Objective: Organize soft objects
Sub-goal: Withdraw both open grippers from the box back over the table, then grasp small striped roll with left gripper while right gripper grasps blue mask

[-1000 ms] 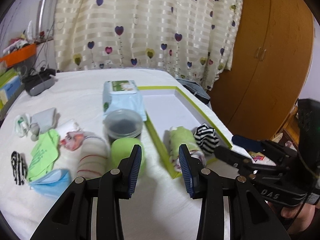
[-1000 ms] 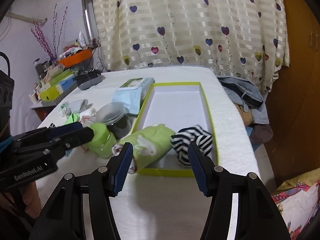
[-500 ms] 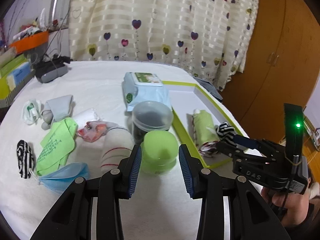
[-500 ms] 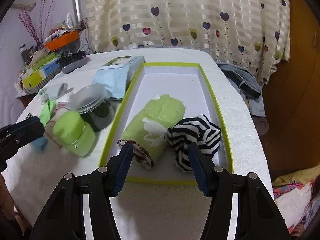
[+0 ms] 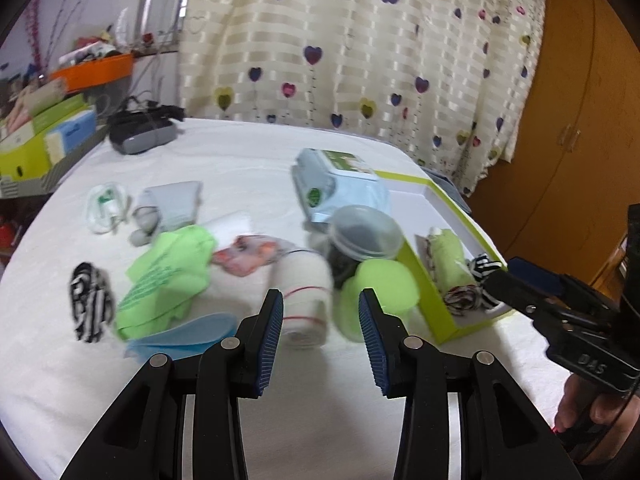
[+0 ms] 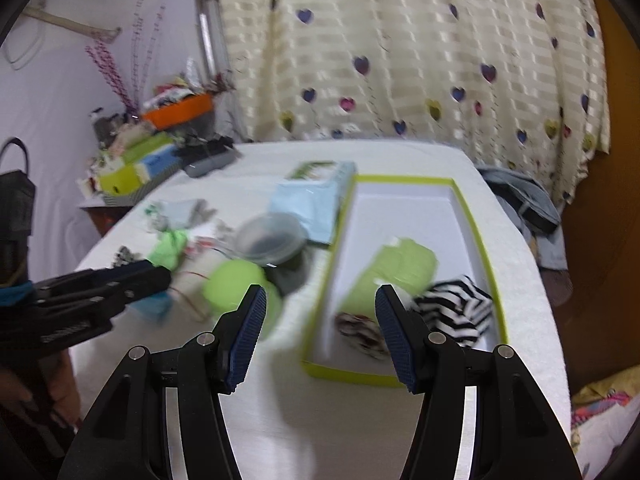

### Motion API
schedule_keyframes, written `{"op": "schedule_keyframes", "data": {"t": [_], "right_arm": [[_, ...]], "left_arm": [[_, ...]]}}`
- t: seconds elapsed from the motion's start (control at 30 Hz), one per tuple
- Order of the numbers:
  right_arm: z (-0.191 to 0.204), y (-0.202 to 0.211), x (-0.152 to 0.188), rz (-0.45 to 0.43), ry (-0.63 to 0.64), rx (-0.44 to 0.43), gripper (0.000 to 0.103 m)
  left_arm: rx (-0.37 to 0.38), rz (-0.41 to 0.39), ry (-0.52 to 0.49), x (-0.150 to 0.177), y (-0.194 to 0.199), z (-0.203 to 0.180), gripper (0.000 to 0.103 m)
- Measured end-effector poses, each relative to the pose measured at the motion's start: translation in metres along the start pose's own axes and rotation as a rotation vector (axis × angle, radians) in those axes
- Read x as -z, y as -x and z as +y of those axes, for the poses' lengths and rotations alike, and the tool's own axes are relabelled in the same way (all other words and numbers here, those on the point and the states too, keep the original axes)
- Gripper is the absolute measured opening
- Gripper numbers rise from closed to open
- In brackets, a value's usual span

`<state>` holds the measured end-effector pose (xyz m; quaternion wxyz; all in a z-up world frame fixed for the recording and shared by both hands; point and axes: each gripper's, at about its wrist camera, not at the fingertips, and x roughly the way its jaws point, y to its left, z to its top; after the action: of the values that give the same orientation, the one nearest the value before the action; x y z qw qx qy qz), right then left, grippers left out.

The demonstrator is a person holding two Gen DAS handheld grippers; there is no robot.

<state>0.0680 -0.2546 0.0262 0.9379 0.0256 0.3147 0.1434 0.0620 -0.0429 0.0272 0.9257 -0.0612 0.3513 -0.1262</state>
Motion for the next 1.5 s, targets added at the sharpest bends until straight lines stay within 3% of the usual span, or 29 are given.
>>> {"op": "schedule_keyframes", "data": {"t": [0.2,0.5,1.03,1.5], "right_arm": [[0.028,0.007,-0.002,-0.039,0.048,-0.042,0.058],[0.065,-0.001,0.0,-0.031,0.106,-0.135,0.058],[0.123,-0.038,0.003,0.051,0.221,-0.27,0.058],[0.159,-0.084,0.008,0.15,0.319,-0.315,0.058]], "left_arm": [[-0.035,-0.02,0.038,0.005,0.014,0.029,0.044],[-0.074,-0.033,0.08,0.01,0.024,0.06,0.046],[-0.177,-0.036,0.177,0.017,0.024,0.131,0.046],[-0.221,0.006,0.251,0.013,-0.002,0.174,0.048]]}}
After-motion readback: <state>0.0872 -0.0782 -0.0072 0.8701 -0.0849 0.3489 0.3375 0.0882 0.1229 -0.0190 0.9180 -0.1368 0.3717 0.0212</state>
